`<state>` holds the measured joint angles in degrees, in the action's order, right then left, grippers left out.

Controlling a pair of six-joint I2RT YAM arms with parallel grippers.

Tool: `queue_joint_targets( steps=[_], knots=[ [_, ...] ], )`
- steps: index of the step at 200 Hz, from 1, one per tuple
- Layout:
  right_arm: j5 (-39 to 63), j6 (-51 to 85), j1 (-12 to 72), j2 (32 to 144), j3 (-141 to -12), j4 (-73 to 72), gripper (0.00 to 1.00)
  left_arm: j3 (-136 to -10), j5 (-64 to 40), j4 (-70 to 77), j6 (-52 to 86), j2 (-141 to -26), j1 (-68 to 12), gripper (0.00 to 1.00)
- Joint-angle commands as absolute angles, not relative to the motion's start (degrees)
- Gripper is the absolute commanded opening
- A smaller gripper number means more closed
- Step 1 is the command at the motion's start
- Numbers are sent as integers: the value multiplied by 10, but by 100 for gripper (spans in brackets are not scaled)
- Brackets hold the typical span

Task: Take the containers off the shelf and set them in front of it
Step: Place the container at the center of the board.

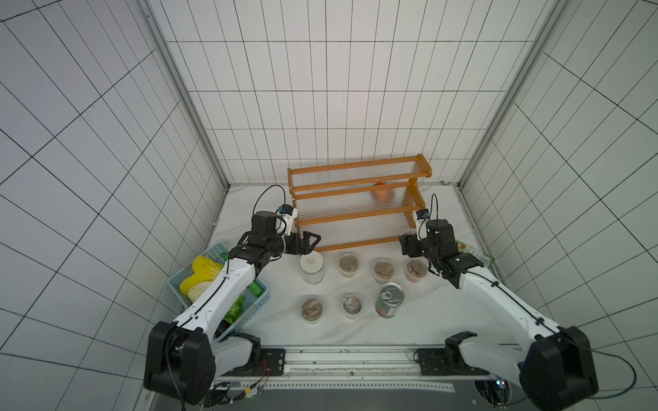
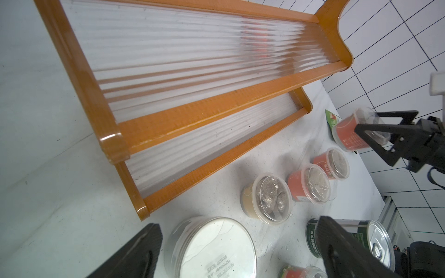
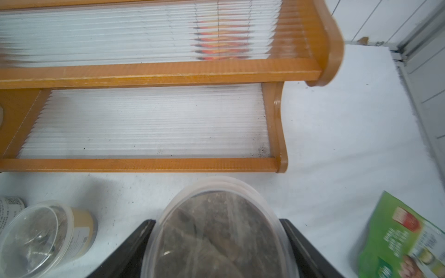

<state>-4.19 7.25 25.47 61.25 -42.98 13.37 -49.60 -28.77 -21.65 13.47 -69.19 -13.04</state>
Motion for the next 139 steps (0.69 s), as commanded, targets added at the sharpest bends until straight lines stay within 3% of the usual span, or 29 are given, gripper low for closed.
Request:
queue_joint_targets(
  steps=[1,66,97,139],
  knots=[
    [-97,125,292,539,-411,267,77,-509,-297,-204,129,-698,-128,99],
    [-235,333,411,440,-398,460,77,-514,-311,-203,127,-703,-128,98],
    [-225,421,432,427,-362,476,77,-512,-308,-203,128,-697,-128,98],
    [-211,443,446,438,-321,432,76,-510,-301,-203,130,-690,-128,98]
  ],
)
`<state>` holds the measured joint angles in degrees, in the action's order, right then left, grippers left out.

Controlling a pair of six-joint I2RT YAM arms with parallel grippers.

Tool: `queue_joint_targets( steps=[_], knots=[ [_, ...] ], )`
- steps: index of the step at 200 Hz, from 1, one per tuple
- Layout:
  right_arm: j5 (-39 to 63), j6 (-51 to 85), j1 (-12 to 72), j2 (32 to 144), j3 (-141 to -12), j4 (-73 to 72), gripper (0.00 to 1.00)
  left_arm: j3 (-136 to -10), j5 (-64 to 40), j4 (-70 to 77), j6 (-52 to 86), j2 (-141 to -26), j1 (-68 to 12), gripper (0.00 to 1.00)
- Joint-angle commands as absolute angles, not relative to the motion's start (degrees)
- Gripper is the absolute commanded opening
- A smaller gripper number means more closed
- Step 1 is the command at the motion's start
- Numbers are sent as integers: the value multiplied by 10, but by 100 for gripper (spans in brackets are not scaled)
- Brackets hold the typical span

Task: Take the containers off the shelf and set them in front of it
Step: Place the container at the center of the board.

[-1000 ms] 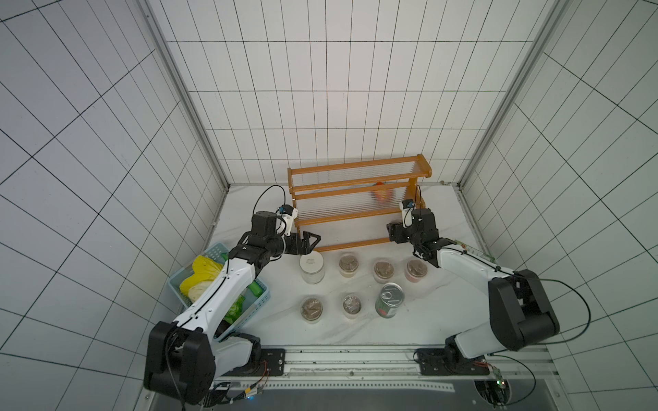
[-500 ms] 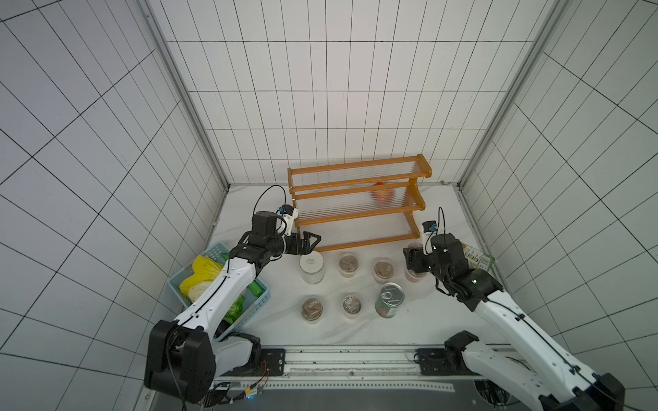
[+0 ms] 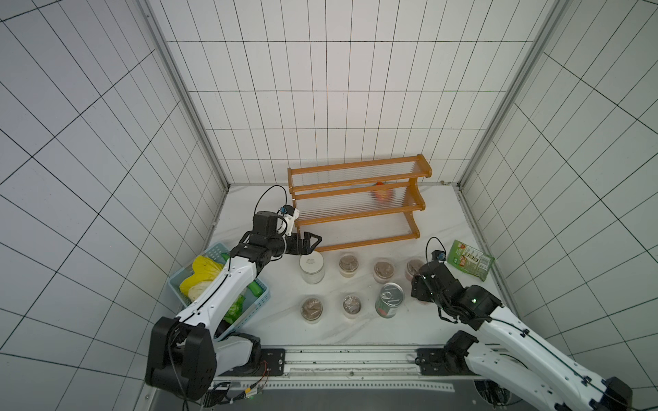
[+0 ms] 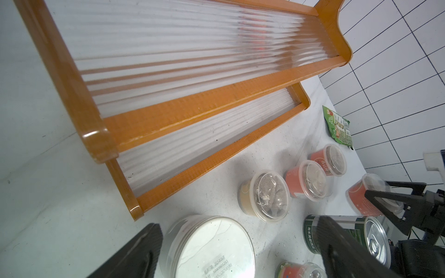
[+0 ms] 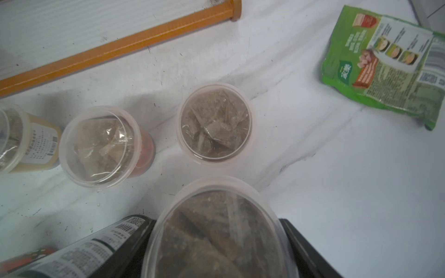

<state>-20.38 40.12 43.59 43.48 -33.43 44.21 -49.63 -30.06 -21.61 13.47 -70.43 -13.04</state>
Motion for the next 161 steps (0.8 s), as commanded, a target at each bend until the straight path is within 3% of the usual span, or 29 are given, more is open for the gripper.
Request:
queue_joint_targets(
  steps=[1,106,161],
  knots=[
    [-211,443,446,439,-321,431,76,-510,-301,-203,130,-690,-128,98],
    [-197,460,458,465,-259,377,78,-508,-298,-201,139,-684,-128,98],
    [-205,464,460,470,-246,386,88,-510,-308,-196,143,-691,-128,98]
  ],
)
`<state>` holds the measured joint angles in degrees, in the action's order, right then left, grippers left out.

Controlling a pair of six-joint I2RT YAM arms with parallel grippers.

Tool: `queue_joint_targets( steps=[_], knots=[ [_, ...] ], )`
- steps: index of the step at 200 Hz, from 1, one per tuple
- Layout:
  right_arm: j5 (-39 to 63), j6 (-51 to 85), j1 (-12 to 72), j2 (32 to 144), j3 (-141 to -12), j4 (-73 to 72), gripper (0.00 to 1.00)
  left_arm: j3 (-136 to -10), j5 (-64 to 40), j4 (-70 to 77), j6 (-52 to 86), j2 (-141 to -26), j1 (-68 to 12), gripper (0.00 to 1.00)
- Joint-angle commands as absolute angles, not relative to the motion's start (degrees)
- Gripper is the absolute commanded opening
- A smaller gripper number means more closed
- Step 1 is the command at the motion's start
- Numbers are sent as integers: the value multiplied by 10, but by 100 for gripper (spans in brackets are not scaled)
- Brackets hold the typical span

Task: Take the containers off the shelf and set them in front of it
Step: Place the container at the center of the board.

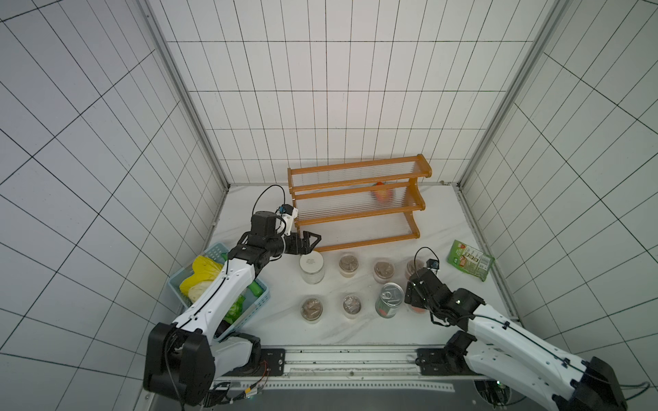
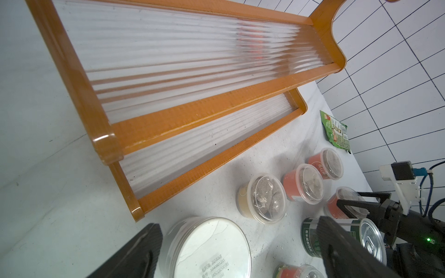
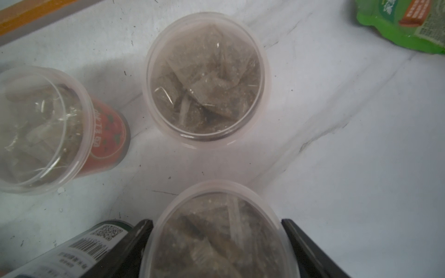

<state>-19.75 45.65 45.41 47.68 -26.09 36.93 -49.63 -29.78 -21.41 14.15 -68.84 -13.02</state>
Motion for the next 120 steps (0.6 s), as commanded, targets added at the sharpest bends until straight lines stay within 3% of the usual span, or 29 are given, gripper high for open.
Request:
queue_joint_targets(
  steps=[1,67,120],
  knots=[
    [-206,464,460,470,-246,387,88,-510,-308,-196,143,-691,-128,98],
    [-251,485,461,405,-269,469,94,-517,-299,-203,141,-695,-129,98],
    [-363,401,450,411,-376,498,99,-514,-192,-297,136,-629,-113,98]
  ],
)
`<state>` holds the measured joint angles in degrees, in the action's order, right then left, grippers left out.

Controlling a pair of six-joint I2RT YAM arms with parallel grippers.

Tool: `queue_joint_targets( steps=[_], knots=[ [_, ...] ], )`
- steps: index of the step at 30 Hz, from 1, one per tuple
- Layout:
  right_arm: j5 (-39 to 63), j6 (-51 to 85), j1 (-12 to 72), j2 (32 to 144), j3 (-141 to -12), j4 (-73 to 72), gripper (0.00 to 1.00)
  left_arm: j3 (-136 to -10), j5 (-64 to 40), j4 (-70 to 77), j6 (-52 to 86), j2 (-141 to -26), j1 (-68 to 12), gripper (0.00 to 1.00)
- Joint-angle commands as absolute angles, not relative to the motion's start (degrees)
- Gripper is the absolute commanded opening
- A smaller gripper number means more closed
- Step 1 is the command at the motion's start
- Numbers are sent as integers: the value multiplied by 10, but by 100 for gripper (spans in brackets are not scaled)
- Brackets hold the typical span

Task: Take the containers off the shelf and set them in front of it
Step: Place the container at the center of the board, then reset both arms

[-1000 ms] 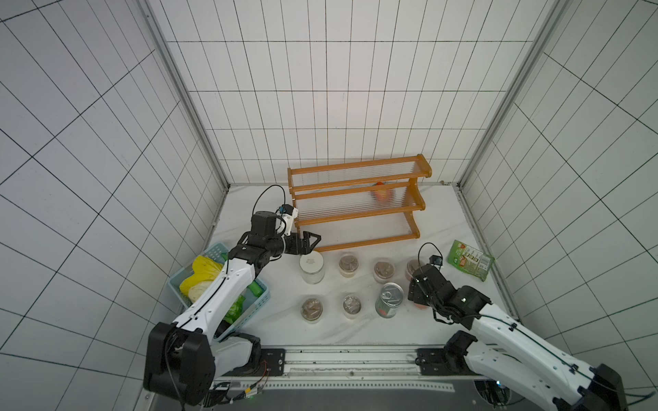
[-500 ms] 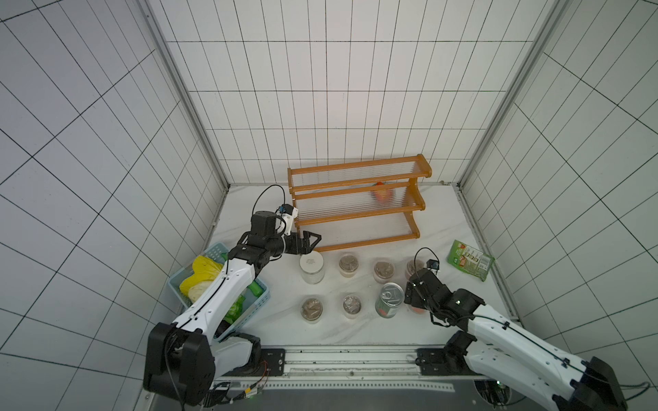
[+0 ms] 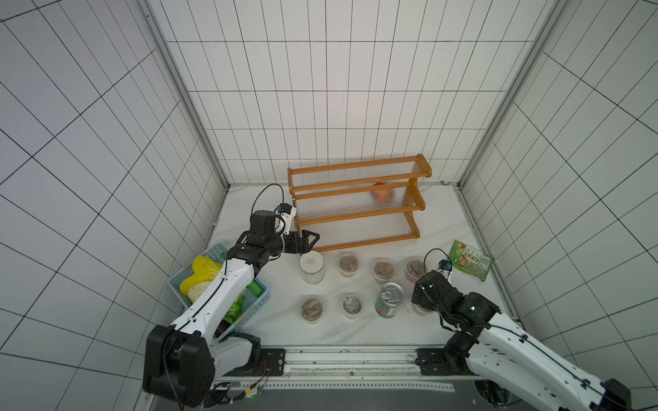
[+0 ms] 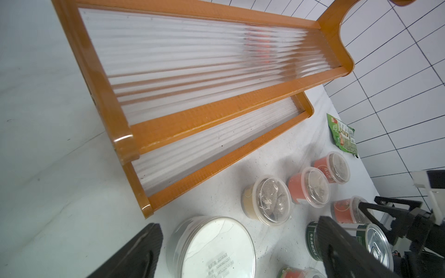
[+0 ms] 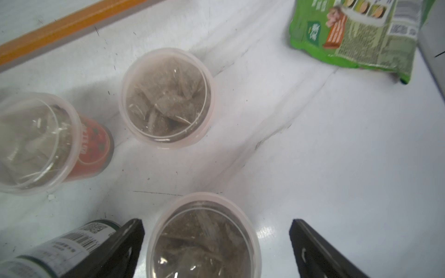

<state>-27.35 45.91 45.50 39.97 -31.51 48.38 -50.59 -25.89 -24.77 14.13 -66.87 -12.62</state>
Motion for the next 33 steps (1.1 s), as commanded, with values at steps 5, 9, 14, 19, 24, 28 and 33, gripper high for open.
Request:
queue_joint_targets(
  steps=[5,9,14,19,24,28,33],
  knots=[
    [-345,265,341,465,-422,408,99,-493,-106,-309,160,-609,-65,98],
    [-266,161,184,478,-386,236,99,-481,-1,-276,173,-636,-18,98],
    [-140,71,14,542,-275,-67,99,-464,128,-182,175,-697,7,98],
    [-47,59,-63,686,-236,-293,99,-413,154,-58,157,-726,18,97],
    [66,48,-76,796,-271,-333,99,-388,207,71,89,-772,-4,98],
    [99,24,-55,846,-299,-347,99,-370,179,117,96,-806,3,98],
    [81,29,-52,846,-289,-363,99,-375,152,124,82,-816,6,98]
  ],
)
